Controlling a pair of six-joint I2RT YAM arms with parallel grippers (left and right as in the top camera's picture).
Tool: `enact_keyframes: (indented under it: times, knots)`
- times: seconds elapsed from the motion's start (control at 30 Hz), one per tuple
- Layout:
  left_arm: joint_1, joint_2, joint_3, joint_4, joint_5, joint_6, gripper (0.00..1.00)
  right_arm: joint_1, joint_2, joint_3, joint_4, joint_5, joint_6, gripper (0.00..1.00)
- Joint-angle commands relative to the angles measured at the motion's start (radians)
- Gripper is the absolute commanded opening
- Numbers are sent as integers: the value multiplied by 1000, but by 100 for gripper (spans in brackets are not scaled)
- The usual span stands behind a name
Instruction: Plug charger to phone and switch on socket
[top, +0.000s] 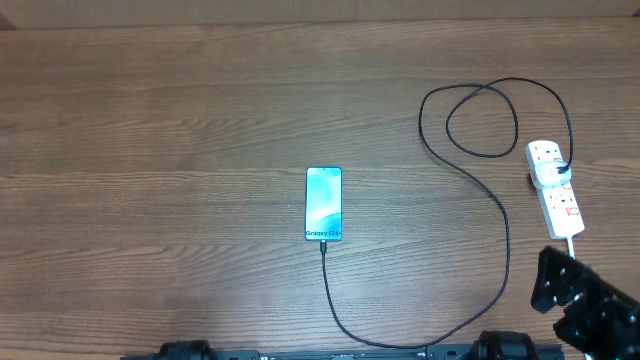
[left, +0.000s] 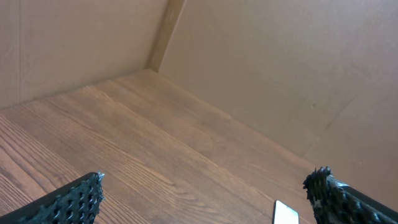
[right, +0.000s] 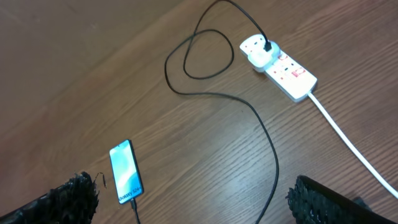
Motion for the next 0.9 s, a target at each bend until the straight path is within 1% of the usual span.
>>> enact_keyframes:
  times: [0.0,0.1,0.2,0.3,0.4,0.5,0.67,0.87]
  knots:
    - [8,-7,-2,2,-10,1,100,6,-7,3,1,3,-3,100]
    - [8,-7,-2,2,-10,1,100,6,-6,3,3,3,-3,100]
    - [8,-7,-2,2,-10,1,99,6,-6,3,-2,63,-4,100]
    - [8,-7,-2,2,-10,1,100,6,-8,-35,10,63,-10,100]
    - [8,-7,-2,2,-10,1,100,6,-22,-133,119,49,-7,100]
    - [8,-7,-2,2,-10,1,100,6,-86,-305,319,32,-8,100]
    - [8,-7,-2,2,-10,1,100,6,-279,-691,756,-45,-7,100]
    - [8,-7,-2,2,-10,1,99,6,-501,-1078,1217,-88,-7,100]
